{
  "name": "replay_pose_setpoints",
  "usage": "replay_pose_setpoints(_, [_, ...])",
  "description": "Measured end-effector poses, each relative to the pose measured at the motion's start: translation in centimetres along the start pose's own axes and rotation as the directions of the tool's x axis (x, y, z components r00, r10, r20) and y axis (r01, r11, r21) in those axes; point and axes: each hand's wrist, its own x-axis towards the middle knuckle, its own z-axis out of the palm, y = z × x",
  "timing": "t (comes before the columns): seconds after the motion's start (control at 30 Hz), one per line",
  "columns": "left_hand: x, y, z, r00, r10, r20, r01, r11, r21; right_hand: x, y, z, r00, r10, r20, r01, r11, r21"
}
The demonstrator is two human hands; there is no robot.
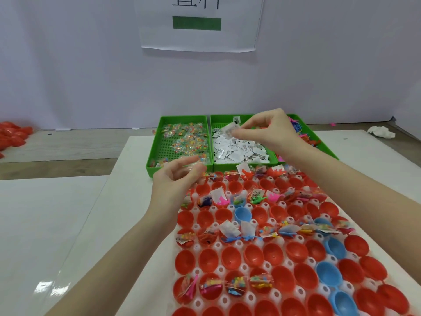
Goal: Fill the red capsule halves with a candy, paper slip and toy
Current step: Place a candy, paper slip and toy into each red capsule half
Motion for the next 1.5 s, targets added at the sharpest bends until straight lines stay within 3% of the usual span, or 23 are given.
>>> replay_pose_setpoints(0.1, [-1.5, 1.1, 1.0, 0.993, -0.039, 0.111, 0.043, 0.998, -0.037, -3.3, -2.6, -0.9, 0.955, -0.057, 0.291, 0.028, 0.994, 0.102])
replay_pose_setpoints(0.17, [-2.7, 1.7, 1.6, 0.972, -0.044, 0.229, 0.054, 0.998, -0.037, -5.2, -3.4, -1.3, 0.903, -0.083, 0.421, 0.087, 0.996, 0.011])
replay_pose_setpoints(0.23, [-4.0, 2.2, 2.1, 0.938, -0.069, 0.341, 0.094, 0.994, -0.058, -6.5, -3.5, -1.5, 0.885, -0.08, 0.459, 0.153, 0.981, -0.123])
replay_pose_setpoints(0.33, [-5.7, 2.6, 2.6, 0.881, -0.126, 0.455, 0.191, 0.976, -0.099, -8.2, -3.2, -1.9, 0.89, -0.061, 0.452, 0.182, 0.956, -0.231])
replay_pose_setpoints(0.47, [-7.8, 2.5, 3.0, 0.879, -0.028, 0.476, 0.005, 0.999, 0.05, -10.3, -2.8, -2.3, 0.9, -0.095, 0.426, 0.203, 0.955, -0.215])
replay_pose_setpoints(0.57, [-8.5, 2.3, 3.3, 0.898, -0.004, 0.439, -0.028, 0.997, 0.065, -12.4, -2.5, -3.0, 0.927, -0.097, 0.363, 0.162, 0.975, -0.154])
replay_pose_setpoints(0.67, [-9.0, 2.3, 3.6, 0.929, -0.042, 0.367, 0.042, 0.999, 0.007, -13.1, -2.1, -2.9, 0.975, 0.021, 0.221, -0.011, 0.999, -0.046])
replay_pose_setpoints(0.73, [-9.4, 2.4, 3.8, 0.92, -0.053, 0.387, 0.062, 0.998, -0.012, -13.4, -1.8, -2.9, 0.955, 0.222, 0.197, -0.251, 0.959, 0.134])
replay_pose_setpoints(0.77, [-9.6, 2.4, 3.9, 0.912, -0.056, 0.405, 0.062, 0.998, -0.003, -13.8, -1.8, -3.1, 0.946, 0.25, 0.207, -0.293, 0.931, 0.216])
replay_pose_setpoints(0.87, [-10.1, 2.5, 4.6, 0.907, -0.025, 0.421, 0.02, 1.0, 0.015, -15.0, -2.3, -3.7, 0.939, 0.244, 0.241, -0.318, 0.882, 0.347])
replay_pose_setpoints(1.0, [-10.5, 2.7, 5.1, 0.915, -0.035, 0.402, 0.047, 0.999, -0.02, -15.7, -2.4, -3.6, 0.953, 0.182, 0.243, -0.258, 0.907, 0.333])
replay_pose_setpoints(1.2, [-10.8, 2.5, 5.1, 0.924, 0.016, 0.382, -0.036, 0.998, 0.047, -16.3, -3.3, -3.3, 0.994, 0.09, 0.059, -0.104, 0.937, 0.332])
replay_pose_setpoints(1.5, [-11.3, 3.2, 4.3, 0.903, 0.005, 0.431, -0.042, 0.996, 0.078, -16.6, -4.4, -4.1, 0.967, 0.18, 0.18, -0.237, 0.895, 0.377])
